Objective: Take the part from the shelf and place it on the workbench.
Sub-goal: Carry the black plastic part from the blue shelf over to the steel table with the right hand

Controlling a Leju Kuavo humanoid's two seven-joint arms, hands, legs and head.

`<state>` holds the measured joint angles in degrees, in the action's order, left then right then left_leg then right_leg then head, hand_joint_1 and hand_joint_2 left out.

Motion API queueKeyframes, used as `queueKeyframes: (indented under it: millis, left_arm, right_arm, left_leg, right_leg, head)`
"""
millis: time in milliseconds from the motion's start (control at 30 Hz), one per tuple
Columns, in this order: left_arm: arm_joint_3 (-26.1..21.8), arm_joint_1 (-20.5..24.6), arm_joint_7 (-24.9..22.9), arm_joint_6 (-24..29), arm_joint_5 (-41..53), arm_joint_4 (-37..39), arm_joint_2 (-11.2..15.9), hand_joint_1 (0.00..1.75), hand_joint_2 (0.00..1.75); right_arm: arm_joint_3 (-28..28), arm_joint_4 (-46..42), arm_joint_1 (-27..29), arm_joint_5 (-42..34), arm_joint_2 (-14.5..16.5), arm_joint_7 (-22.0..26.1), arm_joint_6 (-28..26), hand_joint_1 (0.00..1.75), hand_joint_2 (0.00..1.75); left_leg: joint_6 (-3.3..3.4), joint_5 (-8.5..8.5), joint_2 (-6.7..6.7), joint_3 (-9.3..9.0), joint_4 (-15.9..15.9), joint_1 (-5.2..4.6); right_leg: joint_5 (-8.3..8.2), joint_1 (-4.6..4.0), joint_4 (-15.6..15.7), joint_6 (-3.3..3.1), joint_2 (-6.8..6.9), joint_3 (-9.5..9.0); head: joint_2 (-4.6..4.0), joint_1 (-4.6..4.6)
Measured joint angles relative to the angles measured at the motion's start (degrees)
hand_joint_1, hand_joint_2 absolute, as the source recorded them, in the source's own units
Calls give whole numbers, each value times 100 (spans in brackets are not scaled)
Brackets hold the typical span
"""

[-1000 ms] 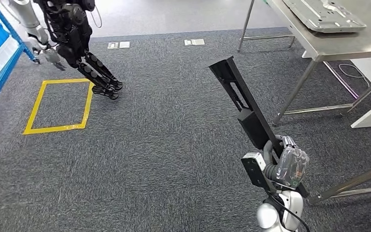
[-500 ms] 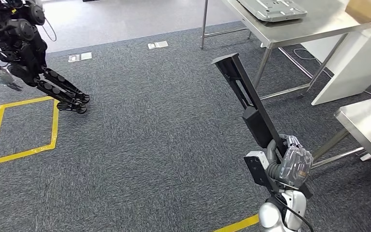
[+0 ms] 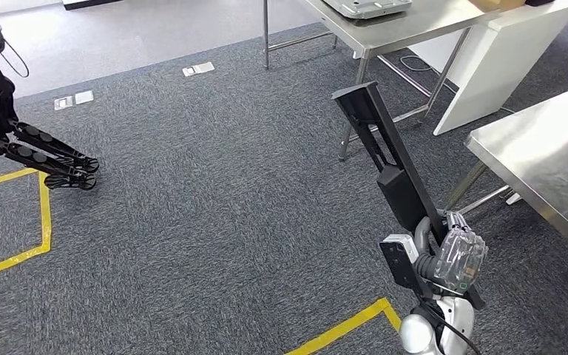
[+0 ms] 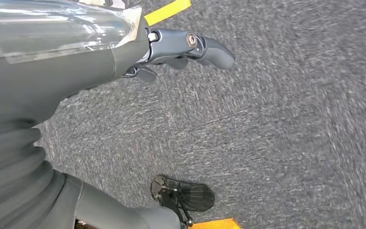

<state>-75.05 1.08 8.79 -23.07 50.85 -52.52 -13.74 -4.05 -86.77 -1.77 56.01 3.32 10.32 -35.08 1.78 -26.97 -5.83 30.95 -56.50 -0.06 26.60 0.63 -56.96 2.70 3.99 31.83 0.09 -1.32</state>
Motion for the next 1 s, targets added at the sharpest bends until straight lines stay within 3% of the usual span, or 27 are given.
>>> queueKeyframes:
  millis: [100, 167, 233, 300, 333, 400, 467, 533, 600, 667, 733, 800, 833, 867, 933, 1000]
  left_arm:
    - [13, 43, 8, 42, 13, 27, 16, 0, 175]
    - [25, 73, 13, 76, 14, 49, 22, 0, 175]
    - [30, 83, 15, 99, 14, 72, 31, 0, 175]
    - [31, 84, 9, 110, 14, 95, 39, 0, 175]
    - [36, 86, 7, 116, 14, 107, 41, 0, 175]
    - [52, 93, 3, 141, 11, 129, 56, 0, 175]
    - [69, 103, 0, 172, 4, 147, 92, 0, 175]
    - [93, 115, -9, 195, -12, 163, 127, 0, 175]
    - [145, 129, -28, 211, -39, 180, 149, 0, 175]
    - [206, 151, -48, 233, -82, 200, 173, 0, 175]
    - [257, 160, -62, 271, -132, 237, 202, 0, 175]
    - [305, 157, -72, 311, -163, 294, 239, 0, 175]
    - [329, 161, -75, 327, -179, 332, 259, 0, 175]
    - [356, 166, -78, 345, -191, 370, 280, 0, 175]
    - [430, 186, -78, 390, -222, 462, 322, 0, 175]
    - [517, 216, -71, 461, -261, 575, 378, 0, 175]
  right_arm:
    - [22, -4, 8, -1, -7, 0, -3, 175, 175]
    - [46, -16, -5, 5, -10, 0, -5, 175, 175]
    - [57, -23, -27, 26, 3, 1, -7, 175, 175]
    - [63, -19, -35, 61, 16, 1, -7, 175, 175]
    - [66, -18, -39, 82, 20, -3, -7, 175, 175]
    - [71, -15, -53, 141, 36, -22, -7, 175, 175]
    - [73, -15, -83, 199, 59, -48, -7, 175, 175]
    - [74, -16, -116, 239, 81, -66, -7, 175, 175]
    - [78, -17, -137, 299, 95, -91, -7, 175, 175]
    - [90, -18, -178, 439, 97, -149, -5, 175, 175]
    - [98, -16, -283, 676, 92, -253, 5, 175, 175]
    - [116, -14, -430, 963, 63, -405, 38, 175, 175]
    - [140, -9, -521, 1125, 32, -498, 66, 175, 175]
    - [172, 0, -632, 1286, -9, -589, 102, 175, 175]
    - [248, 38, -941, 1599, -116, -760, 206, 175, 175]
    - [316, 154, -1338, 1903, -235, -922, 349, 175, 175]
  left_leg:
    - [-99, -24, -107, -13, -14, 18]
    - [-174, -217, 148, 79, -257, 59]
    - [-219, -623, 488, 400, -982, 80]
    - [-228, -875, 578, 743, -1676, 81]
    - [-221, -827, 588, 790, -1740, 82]
    - [-181, -437, 663, 553, -1193, 84]
    - [-132, -86, 946, 189, -398, 98]
    - [-94, -16, 1104, 59, -87, 90]
    - [-37, 9, 972, 63, -52, 77]
    - [40, 55, 823, 64, -2, 89]
    - [84, 76, 658, 77, 20, 81]
    - [93, 77, 481, 96, 16, 64]
    - [93, 77, 399, 100, 14, 60]
    - [91, 76, 323, 99, 12, 59]
    - [77, 71, 186, 86, 7, 51]
    - [32, 60, 68, 84, -4, 19]
  right_leg:
    - [-47, -5, 57, -108, -146, 12]
    - [-84, 26, 77, -176, -269, 12]
    - [-108, 35, 81, -219, -394, 16]
    - [-122, 22, 78, -240, -531, 27]
    - [-125, 17, 76, -244, -605, 27]
    - [-129, 14, 68, -244, -758, 16]
    - [-134, -1, 51, -229, -894, 24]
    - [-160, 0, 39, -176, -1016, 79]
    - [-191, 23, 30, -99, -1119, 148]
    - [-89, 10, -177, -80, -927, 295]
    - [217, -1, -831, -111, -594, 631]
    - [482, 14, -1554, -100, -474, 965]
    - [500, 21, -1675, -66, -455, 1005]
    - [427, 27, -1551, -20, -433, 920]
    - [141, 29, -729, 55, -271, 464]
    - [-56, 6, -62, 23, -112, 101]
  head:
    - [0, -14]
    - [0, -42]
    - [0, -84]
    - [0, -97]
    - [0, -98]
    - [0, -100]
    - [0, -96]
    - [-1, -90]
    - [0, -86]
    - [0, -60]
    - [-1, -11]
    - [-1, 16]
    - [0, 19]
    - [-1, 21]
    - [-1, 24]
    - [0, 20]
